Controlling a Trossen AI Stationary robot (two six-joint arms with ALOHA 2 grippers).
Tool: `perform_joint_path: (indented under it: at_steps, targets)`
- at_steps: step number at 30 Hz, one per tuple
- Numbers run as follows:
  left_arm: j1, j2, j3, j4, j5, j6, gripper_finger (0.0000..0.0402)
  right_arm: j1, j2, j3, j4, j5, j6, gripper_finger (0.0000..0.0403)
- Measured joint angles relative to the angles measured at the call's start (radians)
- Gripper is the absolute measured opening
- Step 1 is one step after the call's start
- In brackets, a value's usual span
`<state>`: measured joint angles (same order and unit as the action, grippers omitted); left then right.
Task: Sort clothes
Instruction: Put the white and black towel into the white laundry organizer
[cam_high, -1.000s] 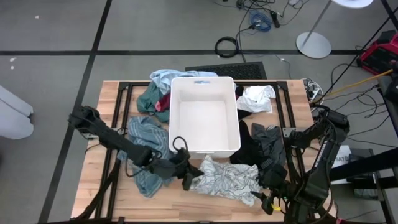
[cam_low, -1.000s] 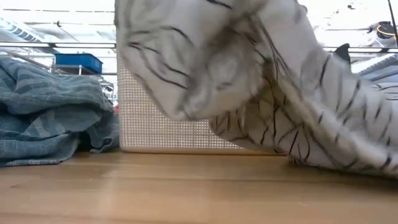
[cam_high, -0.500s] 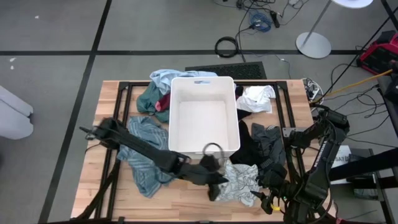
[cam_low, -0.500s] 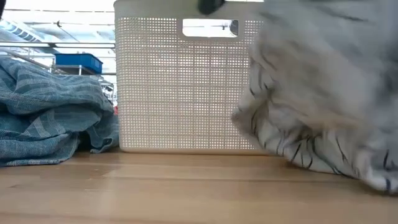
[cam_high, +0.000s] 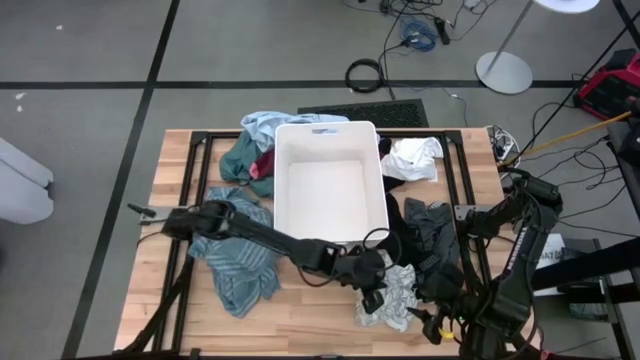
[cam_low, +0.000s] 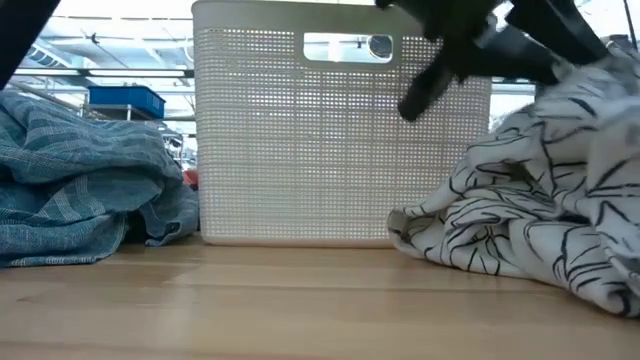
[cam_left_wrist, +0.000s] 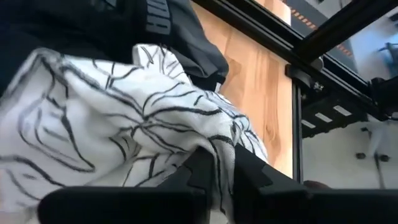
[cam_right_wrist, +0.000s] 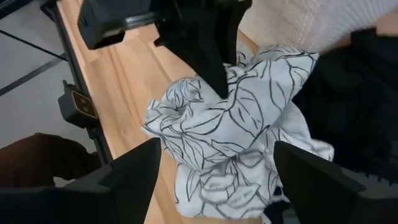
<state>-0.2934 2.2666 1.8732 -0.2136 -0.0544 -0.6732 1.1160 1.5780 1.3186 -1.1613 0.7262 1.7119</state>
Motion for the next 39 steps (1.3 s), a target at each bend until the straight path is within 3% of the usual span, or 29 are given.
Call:
perform_joint_path:
  at_steps: [8, 14, 22, 31, 39]
  targets:
    - [-0.013, 0.013, 0.000, 0.046, 0.054, 0.053, 0.0077, 0.001, 0.001, -0.054, 0.015, -0.001, 0.159, 0.0299]
    - [-0.024, -0.011, 0.000, 0.044, 0.055, 0.074, 0.0129, -0.033, 0.002, -0.136, 0.054, -0.054, 0.215, 0.0299]
    - [-0.020, -0.011, 0.000, 0.038, 0.056, 0.089, 0.0202, -0.117, 0.002, -0.142, 0.060, 0.046, 0.208, 0.0299]
    - [-0.023, -0.011, 0.000, 0.045, 0.061, 0.157, 0.0212, -0.240, 0.006, -0.143, 0.200, -0.052, -0.026, 0.0299]
    - [-0.036, -0.022, -0.001, -0.015, 0.057, 0.166, 0.0212, -0.251, 0.067, -0.143, 0.163, -0.152, 0.026, 0.0299]
